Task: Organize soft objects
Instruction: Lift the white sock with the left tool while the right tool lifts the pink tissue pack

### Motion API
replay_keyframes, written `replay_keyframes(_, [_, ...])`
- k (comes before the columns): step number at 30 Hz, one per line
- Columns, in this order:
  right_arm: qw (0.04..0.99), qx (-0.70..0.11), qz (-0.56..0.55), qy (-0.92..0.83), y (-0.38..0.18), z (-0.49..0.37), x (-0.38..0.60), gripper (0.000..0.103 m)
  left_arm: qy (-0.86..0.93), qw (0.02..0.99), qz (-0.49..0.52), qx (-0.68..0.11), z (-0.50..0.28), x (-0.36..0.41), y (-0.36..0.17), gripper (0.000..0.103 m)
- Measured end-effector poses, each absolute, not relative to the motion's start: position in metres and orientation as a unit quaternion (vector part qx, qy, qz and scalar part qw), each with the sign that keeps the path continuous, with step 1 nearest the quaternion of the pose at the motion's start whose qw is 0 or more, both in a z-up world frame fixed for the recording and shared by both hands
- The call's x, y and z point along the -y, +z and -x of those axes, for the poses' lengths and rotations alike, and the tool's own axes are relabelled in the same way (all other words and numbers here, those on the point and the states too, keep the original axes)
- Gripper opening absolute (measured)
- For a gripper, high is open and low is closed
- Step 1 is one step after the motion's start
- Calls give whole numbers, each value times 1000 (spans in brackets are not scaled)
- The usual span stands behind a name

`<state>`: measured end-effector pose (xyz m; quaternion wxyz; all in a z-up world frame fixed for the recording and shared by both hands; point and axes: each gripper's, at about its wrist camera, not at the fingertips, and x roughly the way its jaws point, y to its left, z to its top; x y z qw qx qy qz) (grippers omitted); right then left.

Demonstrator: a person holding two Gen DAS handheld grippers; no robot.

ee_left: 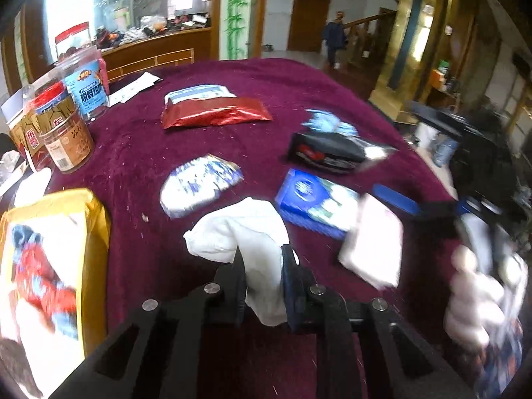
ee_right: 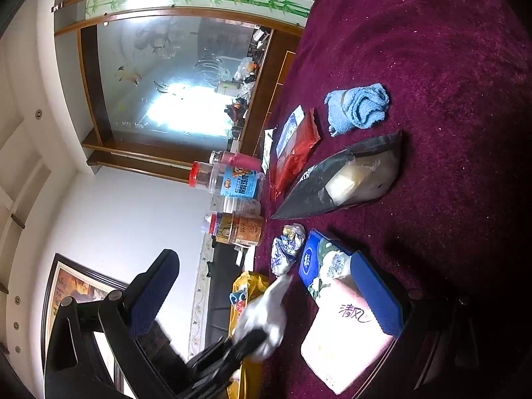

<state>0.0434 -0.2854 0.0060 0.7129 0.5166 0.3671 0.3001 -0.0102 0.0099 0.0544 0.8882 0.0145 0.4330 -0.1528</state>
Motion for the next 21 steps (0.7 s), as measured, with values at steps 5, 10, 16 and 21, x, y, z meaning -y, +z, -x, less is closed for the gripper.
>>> replay_keyframes(5, [715, -368, -514, 300, 6, -43, 284, 103, -164, 885, -15, -436, 48, -16, 51, 20])
replay_keyframes(10, [717, -369, -509, 300, 6, -44, 283, 103, -147, 889, -21, -432, 55, -20, 41, 42])
replay_keyframes(16, [718, -370, -508, 300, 6, -44, 283, 103, -128, 888, -43, -439, 47, -15, 25, 65])
replay_keyframes(21, [721, -372, -503, 299, 6, -45, 281, 103, -127, 881, -57, -451, 46, -8, 7, 55])
